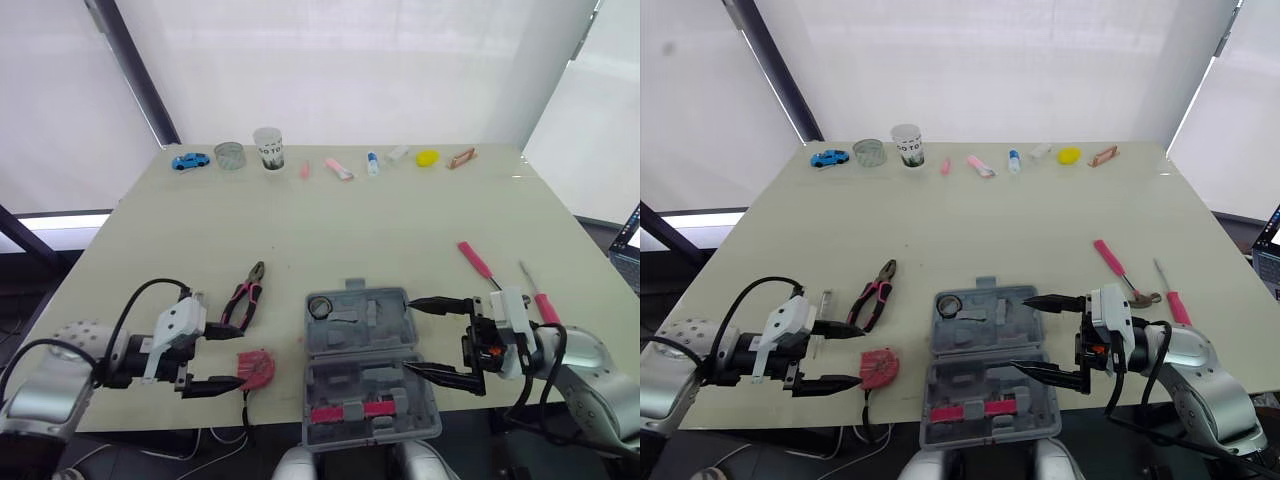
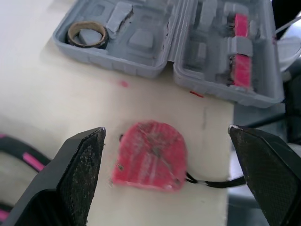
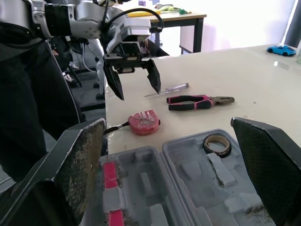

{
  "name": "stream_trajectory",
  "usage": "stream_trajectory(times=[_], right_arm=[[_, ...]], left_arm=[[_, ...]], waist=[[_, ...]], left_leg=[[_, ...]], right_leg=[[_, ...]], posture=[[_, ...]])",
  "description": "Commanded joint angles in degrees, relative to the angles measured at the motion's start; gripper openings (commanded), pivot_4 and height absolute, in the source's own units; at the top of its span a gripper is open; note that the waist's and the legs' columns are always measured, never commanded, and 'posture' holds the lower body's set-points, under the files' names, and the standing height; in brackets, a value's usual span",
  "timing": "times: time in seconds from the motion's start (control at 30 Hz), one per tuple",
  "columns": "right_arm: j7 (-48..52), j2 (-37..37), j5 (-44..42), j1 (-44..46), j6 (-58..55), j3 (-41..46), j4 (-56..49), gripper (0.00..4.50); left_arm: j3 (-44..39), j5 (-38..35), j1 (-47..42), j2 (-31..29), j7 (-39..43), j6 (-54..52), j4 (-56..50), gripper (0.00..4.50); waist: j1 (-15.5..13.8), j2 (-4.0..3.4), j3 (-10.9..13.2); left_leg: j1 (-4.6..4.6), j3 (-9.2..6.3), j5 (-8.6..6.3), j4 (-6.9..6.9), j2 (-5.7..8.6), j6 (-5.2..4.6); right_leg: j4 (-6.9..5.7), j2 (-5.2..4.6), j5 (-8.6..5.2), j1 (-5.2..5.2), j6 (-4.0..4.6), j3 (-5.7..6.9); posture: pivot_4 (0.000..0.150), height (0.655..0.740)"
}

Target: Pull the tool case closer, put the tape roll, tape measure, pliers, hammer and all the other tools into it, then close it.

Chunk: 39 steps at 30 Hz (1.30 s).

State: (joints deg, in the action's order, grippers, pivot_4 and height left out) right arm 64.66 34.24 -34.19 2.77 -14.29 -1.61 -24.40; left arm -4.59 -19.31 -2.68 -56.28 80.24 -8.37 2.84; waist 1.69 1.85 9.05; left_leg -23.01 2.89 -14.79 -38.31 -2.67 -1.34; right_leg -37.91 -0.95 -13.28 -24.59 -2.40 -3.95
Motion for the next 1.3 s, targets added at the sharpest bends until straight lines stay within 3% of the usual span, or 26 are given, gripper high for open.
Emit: stream_trajectory(times=[0.03,0.53,1.3], right_arm=[[-0.3,0.7,-0.7,-0.2,0.8,1.1,-2.7,4.50],[-0.9,1.3,-0.7,-0.7,0.9,1.1,-3.0,4.50],[3.2,5.0,-3.5,-0.2,0.8,2.0,-4.1,4.50]], left_arm=[[2.7,2.7,-2.2,0.6,0.3,2.6,1.6,4.44],[8.3,10.2,-5.7,3.3,-2.3,11.4,9.2,4.44],[11.4,14.0,-8.5,6.6,-3.3,20.9,18.5,4.44]], waist=[[0.1,0.00,0.0],[-0.5,0.00,0.0],[-0.9,0.02,0.0]], left_leg=[[0.00,0.00,0.00,0.00,0.00,0.00],[0.00,-0.01,0.00,-0.02,-0.01,0.00],[-0.01,-0.03,0.00,-0.04,0.00,-0.01]], right_leg=[[-0.01,0.00,0.01,0.00,-0.01,0.00],[-0.03,0.01,0.02,0.01,-0.04,0.01],[-0.05,0.00,0.06,0.02,-0.10,0.02]], posture=[[0.150,0.7400],[0.150,0.7400],[0.150,0.7400]])
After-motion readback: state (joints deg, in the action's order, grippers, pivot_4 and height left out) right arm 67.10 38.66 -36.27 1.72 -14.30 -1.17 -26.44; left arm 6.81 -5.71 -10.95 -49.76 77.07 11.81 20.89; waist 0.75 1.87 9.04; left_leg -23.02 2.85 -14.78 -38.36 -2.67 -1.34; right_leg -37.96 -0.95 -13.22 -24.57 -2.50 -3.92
